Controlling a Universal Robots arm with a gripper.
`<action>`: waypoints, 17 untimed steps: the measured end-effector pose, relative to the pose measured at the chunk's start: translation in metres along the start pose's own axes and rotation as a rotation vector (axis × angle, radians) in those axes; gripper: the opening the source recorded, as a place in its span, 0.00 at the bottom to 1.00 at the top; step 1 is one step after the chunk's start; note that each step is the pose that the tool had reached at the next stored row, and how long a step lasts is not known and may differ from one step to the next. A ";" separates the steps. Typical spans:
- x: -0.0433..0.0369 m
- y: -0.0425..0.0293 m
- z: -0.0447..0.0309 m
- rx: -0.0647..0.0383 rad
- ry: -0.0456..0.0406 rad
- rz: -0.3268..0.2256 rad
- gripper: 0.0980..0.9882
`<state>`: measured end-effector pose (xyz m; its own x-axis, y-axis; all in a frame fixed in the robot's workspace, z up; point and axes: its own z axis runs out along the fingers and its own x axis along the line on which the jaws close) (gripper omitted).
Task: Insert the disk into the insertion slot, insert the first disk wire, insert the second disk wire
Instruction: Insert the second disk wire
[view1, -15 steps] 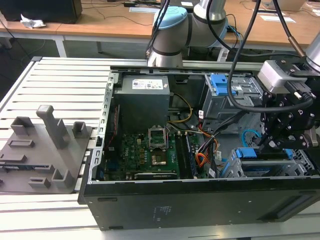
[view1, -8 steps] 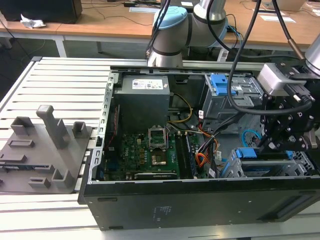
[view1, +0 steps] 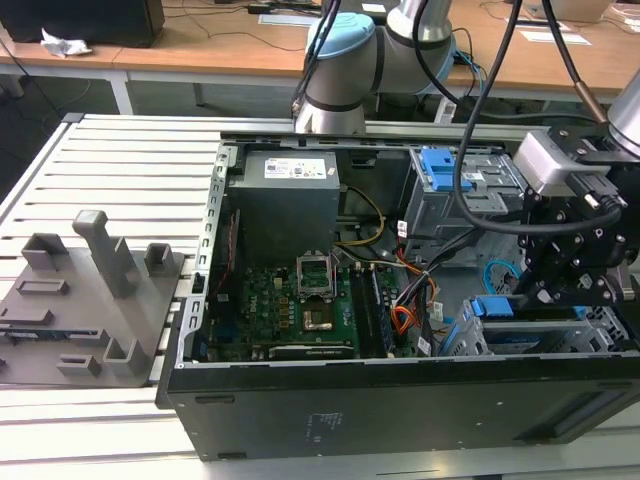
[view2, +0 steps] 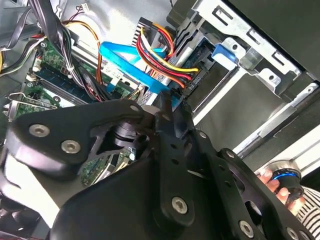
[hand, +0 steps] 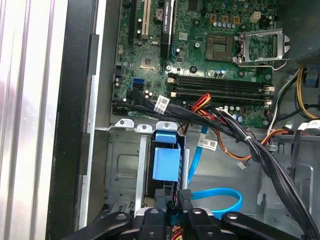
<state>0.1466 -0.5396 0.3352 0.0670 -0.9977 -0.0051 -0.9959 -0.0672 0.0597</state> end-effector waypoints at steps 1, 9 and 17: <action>0.0000 0.0001 -0.0008 0.000 0.0005 0.000 0.15; -0.0029 0.0020 -0.0365 0.000 0.0005 0.000 0.07; -0.0034 0.0026 -0.0476 0.000 0.0003 0.000 0.01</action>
<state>0.1466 -0.5364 0.3829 0.0670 -0.9977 -0.0048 -0.9960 -0.0672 0.0597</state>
